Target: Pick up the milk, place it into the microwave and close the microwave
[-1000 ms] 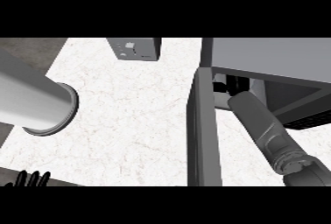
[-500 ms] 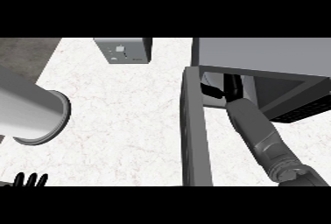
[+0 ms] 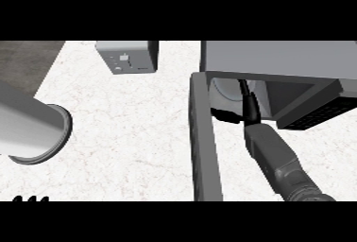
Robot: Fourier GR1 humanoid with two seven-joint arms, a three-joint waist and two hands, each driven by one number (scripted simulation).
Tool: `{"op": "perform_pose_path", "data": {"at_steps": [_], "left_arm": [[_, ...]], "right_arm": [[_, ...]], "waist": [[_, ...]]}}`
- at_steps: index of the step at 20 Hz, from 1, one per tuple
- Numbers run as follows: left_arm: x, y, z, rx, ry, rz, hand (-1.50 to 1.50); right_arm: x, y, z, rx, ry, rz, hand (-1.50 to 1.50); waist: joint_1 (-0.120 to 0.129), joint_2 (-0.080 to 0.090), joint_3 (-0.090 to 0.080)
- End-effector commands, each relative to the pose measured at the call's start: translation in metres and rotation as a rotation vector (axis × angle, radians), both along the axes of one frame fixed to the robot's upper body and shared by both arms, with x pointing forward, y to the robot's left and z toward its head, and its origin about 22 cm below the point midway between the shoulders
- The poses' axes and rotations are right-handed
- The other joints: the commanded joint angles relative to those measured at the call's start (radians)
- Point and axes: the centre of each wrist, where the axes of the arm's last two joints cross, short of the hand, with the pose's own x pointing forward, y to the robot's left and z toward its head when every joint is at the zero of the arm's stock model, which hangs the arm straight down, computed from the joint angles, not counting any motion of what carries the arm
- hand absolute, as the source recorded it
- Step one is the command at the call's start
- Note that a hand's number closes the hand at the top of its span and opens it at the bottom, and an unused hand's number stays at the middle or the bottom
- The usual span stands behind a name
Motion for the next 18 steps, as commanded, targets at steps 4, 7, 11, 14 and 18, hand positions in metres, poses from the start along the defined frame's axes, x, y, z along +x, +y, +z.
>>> {"op": "perform_pose_path", "data": {"at_steps": [4,7,11,14,18], "left_arm": [[0.014,-0.019,-0.007,-0.010,0.021,0.015,-1.50],[0.003,-0.001,0.001,0.016,0.035,0.008,-1.50],[-0.003,-0.001,-0.006,0.020,0.040,-0.037,-1.50],[-0.002,-0.018,0.013,0.043,0.078,-0.051,-1.50],[0.012,-0.024,-0.002,0.067,0.087,-0.050,-1.50]], "right_arm": [[-0.033,-0.019,-0.035,0.099,-0.026,0.052,-1.50],[-0.049,-0.034,-0.048,0.151,-0.017,0.090,-1.50],[-0.056,-0.026,-0.054,0.214,0.007,0.164,-1.50],[-0.064,-0.058,-0.055,0.201,0.027,0.197,-1.50],[-0.086,-0.074,-0.067,0.188,0.030,0.165,-1.50]], "waist": [[-0.045,-0.016,-0.002],[-0.055,-0.023,-0.003],[-0.054,-0.026,-0.004],[-0.075,-0.034,-0.004],[-0.084,-0.036,-0.005]]}}
